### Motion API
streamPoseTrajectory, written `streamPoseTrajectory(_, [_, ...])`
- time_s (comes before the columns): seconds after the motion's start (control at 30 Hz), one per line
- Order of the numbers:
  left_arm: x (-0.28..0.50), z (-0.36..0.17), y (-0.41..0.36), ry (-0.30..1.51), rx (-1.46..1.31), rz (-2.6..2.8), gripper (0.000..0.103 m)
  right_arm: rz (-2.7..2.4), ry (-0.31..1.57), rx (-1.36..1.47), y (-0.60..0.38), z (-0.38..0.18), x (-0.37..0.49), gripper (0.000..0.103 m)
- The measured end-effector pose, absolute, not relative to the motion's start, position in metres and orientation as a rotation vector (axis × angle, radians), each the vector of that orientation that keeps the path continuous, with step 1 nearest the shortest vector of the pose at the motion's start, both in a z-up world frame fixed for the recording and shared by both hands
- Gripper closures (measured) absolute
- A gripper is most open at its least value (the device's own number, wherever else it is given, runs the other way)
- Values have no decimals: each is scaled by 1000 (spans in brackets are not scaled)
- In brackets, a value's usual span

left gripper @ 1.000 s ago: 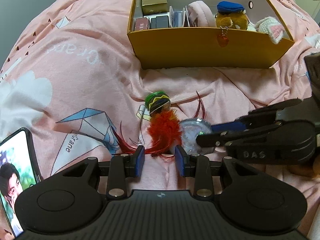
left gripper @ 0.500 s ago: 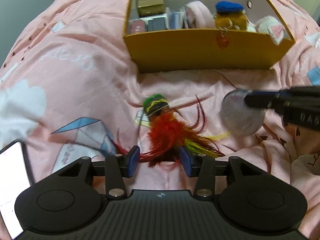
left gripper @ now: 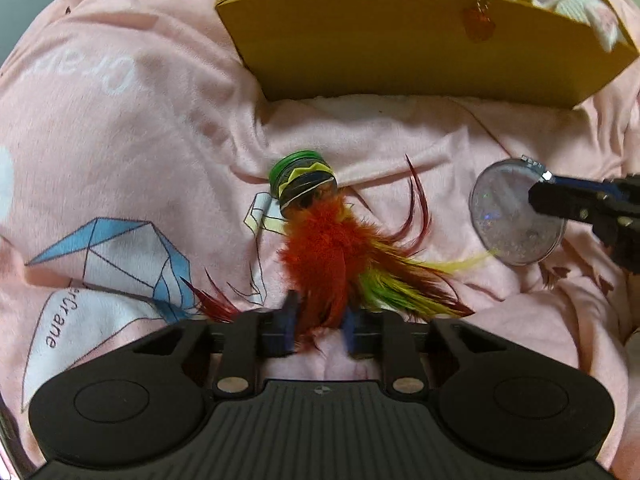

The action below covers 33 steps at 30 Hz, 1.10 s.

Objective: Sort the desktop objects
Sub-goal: 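Grasp the red feathered doll with the left tool while the right tool lifts the disc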

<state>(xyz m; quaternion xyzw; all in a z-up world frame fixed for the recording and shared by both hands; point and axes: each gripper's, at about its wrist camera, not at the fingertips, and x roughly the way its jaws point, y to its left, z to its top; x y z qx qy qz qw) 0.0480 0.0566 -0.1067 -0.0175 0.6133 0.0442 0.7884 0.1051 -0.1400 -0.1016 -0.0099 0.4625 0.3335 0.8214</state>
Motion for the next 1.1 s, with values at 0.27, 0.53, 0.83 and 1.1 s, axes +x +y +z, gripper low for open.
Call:
streamPoseTrajectory(0.27, [35, -73, 64, 1152, -184, 46, 102, 711, 978, -32, -140, -101, 103, 88])
streamPoseTrajectory(0.53, [34, -27, 73, 1034, -349, -36, 102, 707, 982, -33, -140, -103, 103, 88])
streamPoseTrajectory(0.83, [37, -16, 53, 1009, -423, -152, 102, 691, 974, -21, -142, -99, 102, 88])
streamPoseTrajectory(1.1, [35, -28, 58, 1045, -419, -136, 102, 690, 984, -20, -142, -101, 103, 87])
